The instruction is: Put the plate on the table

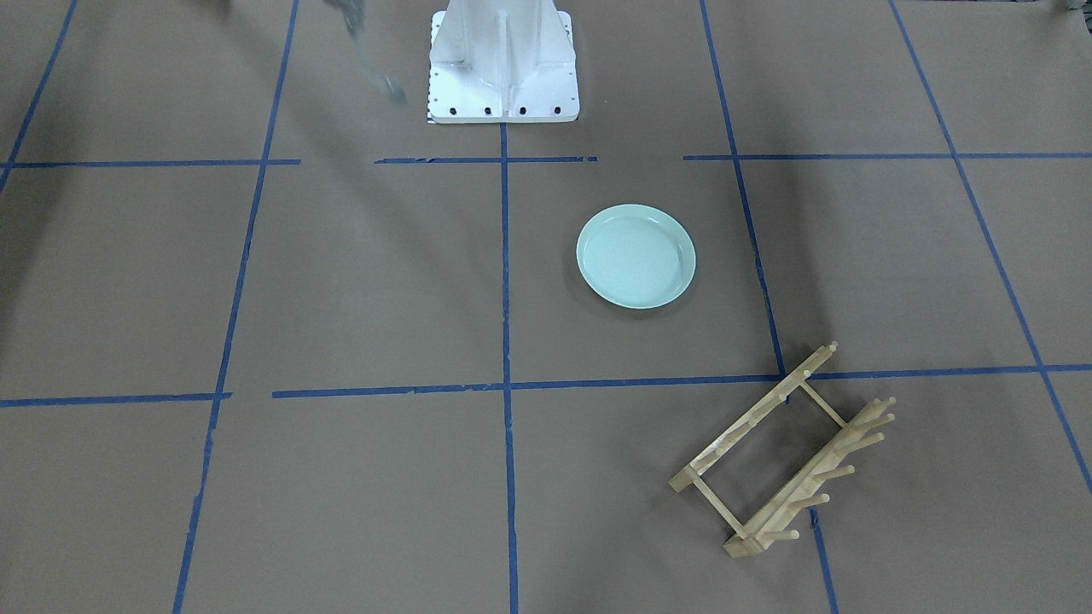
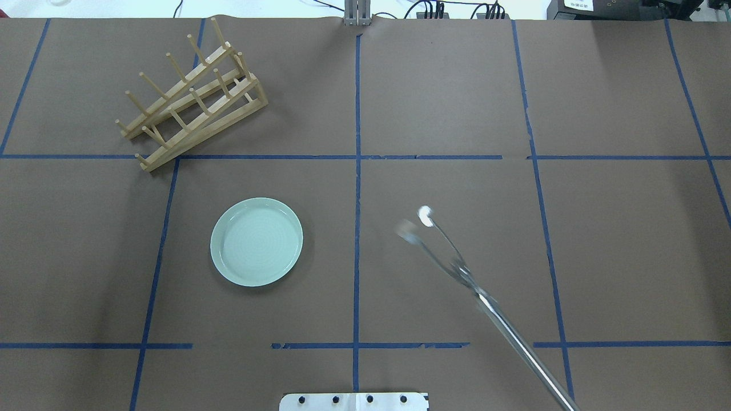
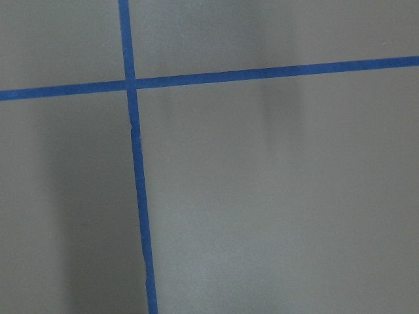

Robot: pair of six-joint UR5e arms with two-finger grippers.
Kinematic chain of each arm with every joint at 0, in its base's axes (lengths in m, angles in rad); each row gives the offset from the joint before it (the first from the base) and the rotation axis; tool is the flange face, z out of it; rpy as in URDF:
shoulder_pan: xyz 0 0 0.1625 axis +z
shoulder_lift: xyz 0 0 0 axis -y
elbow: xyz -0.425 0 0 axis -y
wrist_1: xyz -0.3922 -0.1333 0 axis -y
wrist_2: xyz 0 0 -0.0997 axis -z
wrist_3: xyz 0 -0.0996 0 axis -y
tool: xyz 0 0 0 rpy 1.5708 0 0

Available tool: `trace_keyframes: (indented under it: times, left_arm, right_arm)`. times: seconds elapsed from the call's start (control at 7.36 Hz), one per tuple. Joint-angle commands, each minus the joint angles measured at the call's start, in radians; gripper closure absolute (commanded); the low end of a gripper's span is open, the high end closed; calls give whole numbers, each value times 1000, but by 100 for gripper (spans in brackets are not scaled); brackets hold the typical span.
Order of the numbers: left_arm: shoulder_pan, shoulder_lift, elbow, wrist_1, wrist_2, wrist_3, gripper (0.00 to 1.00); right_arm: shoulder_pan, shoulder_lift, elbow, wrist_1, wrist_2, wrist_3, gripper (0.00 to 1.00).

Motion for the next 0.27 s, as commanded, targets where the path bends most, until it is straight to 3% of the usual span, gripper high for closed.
trace_keyframes:
  times: [0.0, 0.14]
  left_arm:
    - [1, 2, 0, 2, -1, 1, 0]
    - [2, -1, 0, 2, 0, 0, 0]
  right_arm:
    - [0, 0, 1, 0, 0, 0, 0]
    - [0, 0, 1, 0, 0, 0, 0]
